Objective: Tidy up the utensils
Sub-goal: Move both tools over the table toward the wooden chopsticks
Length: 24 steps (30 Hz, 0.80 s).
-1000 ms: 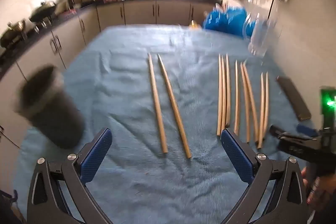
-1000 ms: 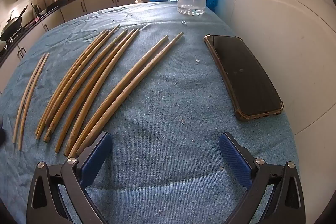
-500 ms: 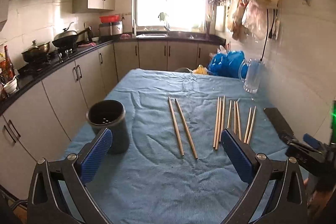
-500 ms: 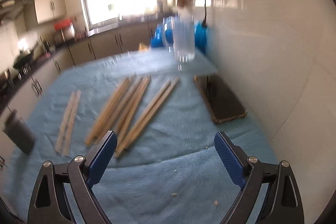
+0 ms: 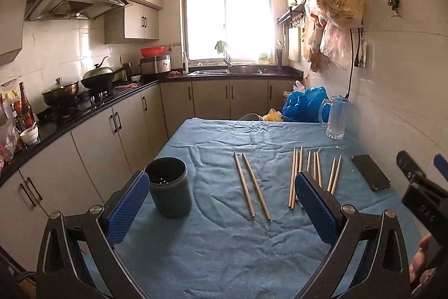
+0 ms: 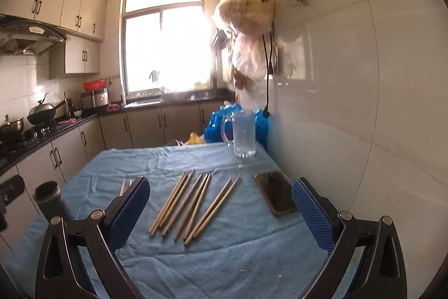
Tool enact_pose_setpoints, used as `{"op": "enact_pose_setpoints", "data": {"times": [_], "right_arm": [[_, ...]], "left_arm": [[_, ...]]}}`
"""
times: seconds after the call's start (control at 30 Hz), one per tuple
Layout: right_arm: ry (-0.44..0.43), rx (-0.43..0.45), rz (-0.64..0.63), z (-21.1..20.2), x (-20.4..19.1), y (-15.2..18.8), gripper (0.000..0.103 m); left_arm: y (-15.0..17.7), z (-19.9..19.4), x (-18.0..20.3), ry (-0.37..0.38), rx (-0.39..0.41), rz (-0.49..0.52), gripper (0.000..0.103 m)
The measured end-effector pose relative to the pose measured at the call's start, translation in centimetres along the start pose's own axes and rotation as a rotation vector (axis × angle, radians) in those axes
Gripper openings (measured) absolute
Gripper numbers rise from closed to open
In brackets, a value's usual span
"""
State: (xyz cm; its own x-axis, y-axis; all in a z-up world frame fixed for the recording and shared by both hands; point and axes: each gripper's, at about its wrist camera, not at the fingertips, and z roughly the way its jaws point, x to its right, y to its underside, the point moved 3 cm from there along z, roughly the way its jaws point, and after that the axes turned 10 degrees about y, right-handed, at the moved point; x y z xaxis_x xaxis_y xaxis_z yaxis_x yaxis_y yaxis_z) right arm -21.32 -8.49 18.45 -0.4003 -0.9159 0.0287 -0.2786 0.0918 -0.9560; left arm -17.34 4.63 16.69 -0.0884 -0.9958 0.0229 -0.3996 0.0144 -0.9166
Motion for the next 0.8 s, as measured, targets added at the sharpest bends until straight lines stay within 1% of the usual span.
{"op": "enact_pose_setpoints", "data": {"times": [0.1,0.2,0.43,0.63,0.8], "right_arm": [[0.000,0.016,0.002,-0.2,0.0,-0.4,0.103],[0.008,0.012,0.000,0.4,0.0,-0.6,0.103],[0.021,-0.047,-0.017,3.1,-0.2,-0.4,0.103],[0.024,-0.093,-0.022,5.4,-0.1,-0.2,0.103],[0.029,-0.130,-0.029,7.2,0.0,-0.2,0.103]], "left_arm": [[-0.2,0.7,-0.2,0.008,-0.011,0.001,0.103],[-0.3,1.8,-0.2,0.011,-0.029,-0.007,0.103],[-0.3,5.4,-0.2,0.017,-0.102,-0.024,0.103],[-0.4,8.5,0.0,0.039,-0.170,-0.044,0.103],[-0.8,11.0,-0.3,0.046,-0.218,-0.042,0.103]]}}
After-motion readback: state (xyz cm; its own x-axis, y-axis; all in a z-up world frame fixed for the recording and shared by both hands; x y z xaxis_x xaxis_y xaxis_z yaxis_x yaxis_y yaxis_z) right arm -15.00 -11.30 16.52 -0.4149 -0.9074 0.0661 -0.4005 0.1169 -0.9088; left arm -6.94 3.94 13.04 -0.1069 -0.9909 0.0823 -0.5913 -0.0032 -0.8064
